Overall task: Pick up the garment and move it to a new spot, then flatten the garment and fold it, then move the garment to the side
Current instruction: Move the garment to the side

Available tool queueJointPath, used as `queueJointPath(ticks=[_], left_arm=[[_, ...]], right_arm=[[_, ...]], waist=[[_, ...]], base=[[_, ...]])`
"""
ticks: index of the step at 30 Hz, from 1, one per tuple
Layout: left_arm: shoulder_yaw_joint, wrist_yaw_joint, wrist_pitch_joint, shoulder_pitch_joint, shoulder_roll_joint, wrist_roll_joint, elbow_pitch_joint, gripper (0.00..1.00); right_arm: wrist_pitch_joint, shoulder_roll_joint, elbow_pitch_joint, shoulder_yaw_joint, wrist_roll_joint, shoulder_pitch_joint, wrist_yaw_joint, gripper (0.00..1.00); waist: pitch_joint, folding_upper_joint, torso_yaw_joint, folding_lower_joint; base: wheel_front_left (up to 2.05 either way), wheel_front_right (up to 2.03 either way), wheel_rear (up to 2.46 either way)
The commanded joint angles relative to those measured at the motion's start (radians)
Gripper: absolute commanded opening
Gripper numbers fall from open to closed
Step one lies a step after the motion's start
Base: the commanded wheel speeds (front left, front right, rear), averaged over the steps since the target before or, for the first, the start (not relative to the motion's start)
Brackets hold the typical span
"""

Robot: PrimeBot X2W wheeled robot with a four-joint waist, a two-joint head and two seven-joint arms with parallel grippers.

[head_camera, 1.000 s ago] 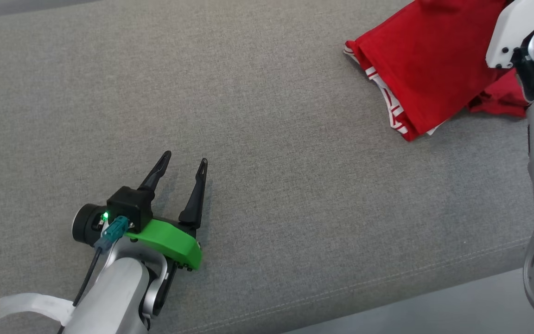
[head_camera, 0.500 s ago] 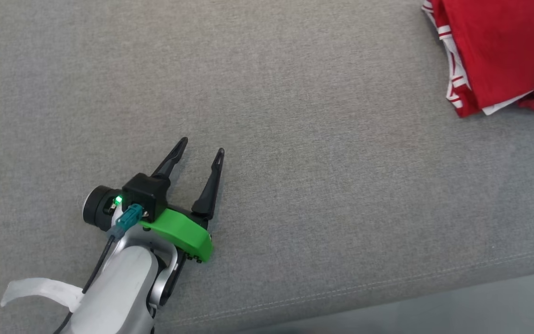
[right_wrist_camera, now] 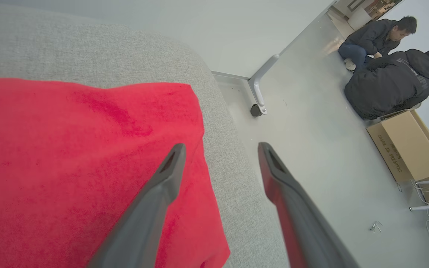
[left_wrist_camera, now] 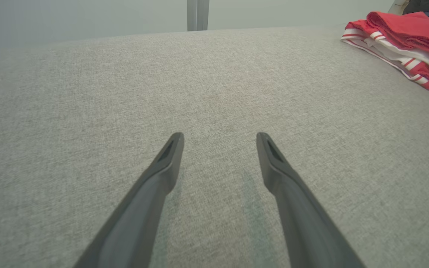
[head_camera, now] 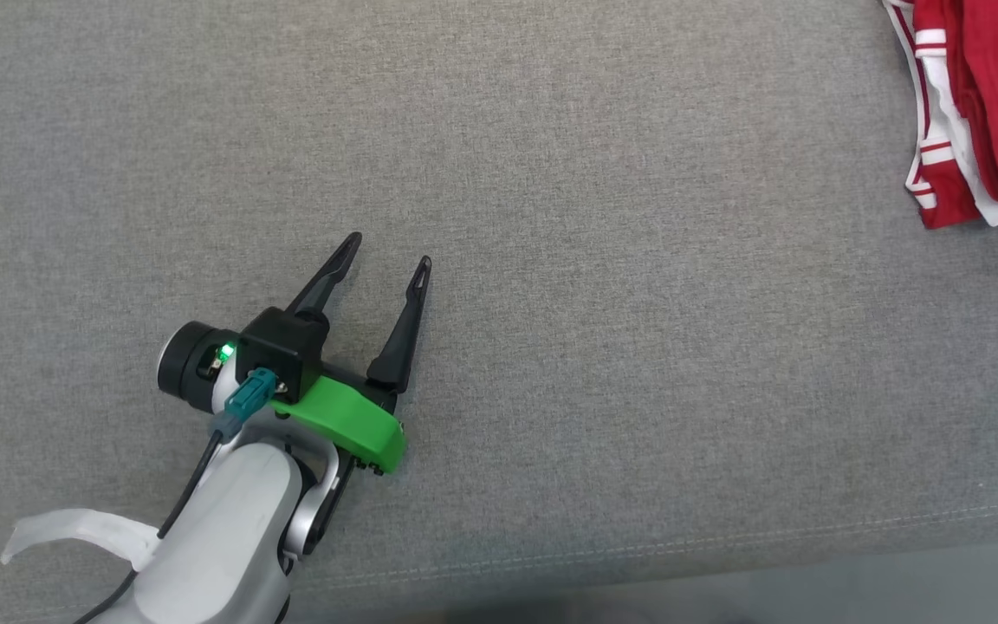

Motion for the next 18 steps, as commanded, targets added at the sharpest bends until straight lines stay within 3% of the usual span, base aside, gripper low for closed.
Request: queueJointPath(ticks=[1, 4, 9, 14, 18], left_arm=[[0.004, 0.006, -0.008, -0.018, 0.008, 0.006, -0.004, 1.00], [0.012, 0.012, -0.023, -0.009, 0.005, 0.000, 0.003, 1.00], [0.048, 0.044, -0.032, 0.036, -0.010, -0.045, 0.039, 1.00], [0.105, 0.071, -0.041, 0.091, -0.025, -0.113, 0.070, 1.00], [0.144, 0.099, -0.047, 0.142, -0.039, -0.162, 0.096, 1.00]], right_arm=[[-0.020, 0.002, 0.007, -0.006, -0.008, 0.014, -0.002, 1.00], [-0.080, 0.033, 0.039, -0.020, 0.019, 0.015, -0.002, 1.00], [-0.206, 0.126, 0.123, -0.026, 0.167, 0.019, -0.002, 1.00], [-0.327, 0.203, 0.179, 0.044, 0.343, 0.052, -0.002, 1.00], [-0.391, 0.227, 0.192, 0.139, 0.465, 0.117, -0.002, 1.00]], waist=[[-0.010, -0.0001, -0.002, -0.0001], [-0.043, -0.0001, -0.006, -0.0001], [-0.134, -0.0001, -0.012, -0.0001], [-0.243, -0.0001, -0.015, -0.0001], [-0.336, -0.0001, 0.000, -0.0001]], base=[[0.00, 0.00, 0.00], [0.00, 0.00, 0.00], [0.00, 0.00, 0.00], [0.00, 0.00, 0.00], [0.00, 0.00, 0.00]])
